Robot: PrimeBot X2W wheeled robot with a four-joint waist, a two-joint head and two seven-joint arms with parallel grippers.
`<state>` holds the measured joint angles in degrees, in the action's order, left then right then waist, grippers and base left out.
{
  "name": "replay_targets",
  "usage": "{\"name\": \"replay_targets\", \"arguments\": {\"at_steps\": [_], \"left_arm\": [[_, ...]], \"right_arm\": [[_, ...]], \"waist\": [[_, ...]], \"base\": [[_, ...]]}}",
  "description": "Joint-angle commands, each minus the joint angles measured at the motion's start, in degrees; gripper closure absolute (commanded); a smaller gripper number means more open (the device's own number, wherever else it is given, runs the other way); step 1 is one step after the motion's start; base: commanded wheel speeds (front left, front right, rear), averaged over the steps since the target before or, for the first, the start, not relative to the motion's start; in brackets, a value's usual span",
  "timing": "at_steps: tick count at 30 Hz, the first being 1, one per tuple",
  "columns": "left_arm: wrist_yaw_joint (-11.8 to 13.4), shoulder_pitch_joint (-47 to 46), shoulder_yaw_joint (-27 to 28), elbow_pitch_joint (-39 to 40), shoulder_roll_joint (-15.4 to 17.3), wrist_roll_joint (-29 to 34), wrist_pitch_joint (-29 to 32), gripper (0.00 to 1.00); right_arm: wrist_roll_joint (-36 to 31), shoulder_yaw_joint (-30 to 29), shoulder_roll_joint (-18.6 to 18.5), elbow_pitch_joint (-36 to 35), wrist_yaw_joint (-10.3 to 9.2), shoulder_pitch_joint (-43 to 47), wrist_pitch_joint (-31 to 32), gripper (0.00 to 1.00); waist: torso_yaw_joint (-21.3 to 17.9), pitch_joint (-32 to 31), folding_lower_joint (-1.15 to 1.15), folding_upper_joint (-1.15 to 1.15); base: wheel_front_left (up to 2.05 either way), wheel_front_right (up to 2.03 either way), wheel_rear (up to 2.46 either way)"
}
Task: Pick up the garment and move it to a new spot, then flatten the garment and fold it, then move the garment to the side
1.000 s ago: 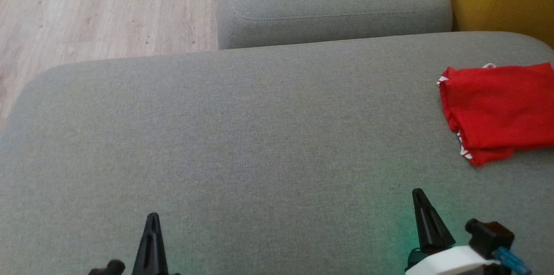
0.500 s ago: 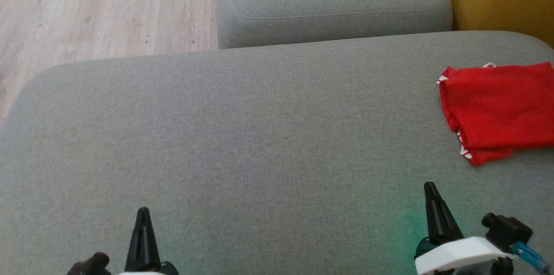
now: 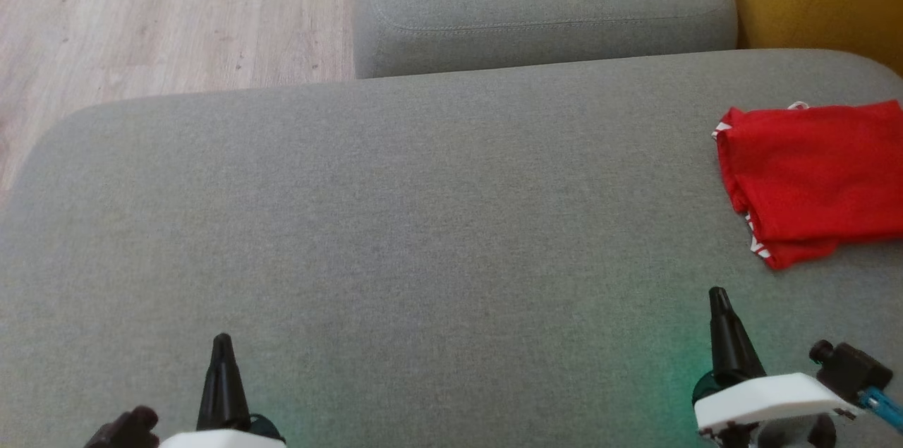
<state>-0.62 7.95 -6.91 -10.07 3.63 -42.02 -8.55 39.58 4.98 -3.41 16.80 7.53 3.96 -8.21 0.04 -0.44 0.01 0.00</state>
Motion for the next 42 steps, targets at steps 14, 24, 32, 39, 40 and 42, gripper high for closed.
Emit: {"name": "replay_targets", "arguments": {"at_steps": [14, 24, 32, 39, 40, 42], "left_arm": [[-1.73, -4.83, 2.98, 0.54, 0.95, -10.32, 2.28, 1.0], [-2.52, -6.22, 4.13, -0.13, 1.02, -16.86, 3.88, 1.0], [-3.16, -7.35, 5.09, -0.67, 1.05, -22.07, 5.2, 1.0], [-3.64, -8.19, 5.83, -1.08, 1.06, -25.96, 6.2, 1.0], [-3.72, -8.33, 5.95, -1.14, 1.06, -26.61, 6.36, 1.0], [-3.88, -8.62, 6.2, -1.28, 1.06, -27.91, 6.7, 1.0]], "right_arm": [[10.9, -1.47, -1.07, -2.2, -0.02, -4.15, 2.25, 1.0], [17.69, -2.6, -1.13, -2.31, -0.02, -5.04, 3.83, 1.0], [23.11, -3.53, -1.15, -2.4, -0.03, -5.75, 5.13, 1.0], [27.16, -4.25, -1.16, -2.47, -0.03, -6.29, 6.11, 1.0], [27.84, -4.37, -1.16, -2.48, -0.03, -6.38, 6.28, 1.0], [29.19, -4.61, -1.16, -2.5, -0.03, -6.56, 6.61, 1.0]], "waist": [[-0.01, 0.11, 0.0, 0.0], [-0.01, 0.19, 0.0, 0.0], [-0.01, 0.26, 0.0, 0.0], [-0.02, 0.3, 0.0, 0.0], [-0.02, 0.31, 0.0, 0.0], [-0.02, 0.33, 0.0, 0.0]], "base": [[0.0, 0.0, 0.0], [0.0, 0.0, 0.0], [0.0, 0.0, 0.0], [0.0, 0.0, 0.0], [0.0, 0.0, 0.0], [0.0, 0.0, 0.0]]}}
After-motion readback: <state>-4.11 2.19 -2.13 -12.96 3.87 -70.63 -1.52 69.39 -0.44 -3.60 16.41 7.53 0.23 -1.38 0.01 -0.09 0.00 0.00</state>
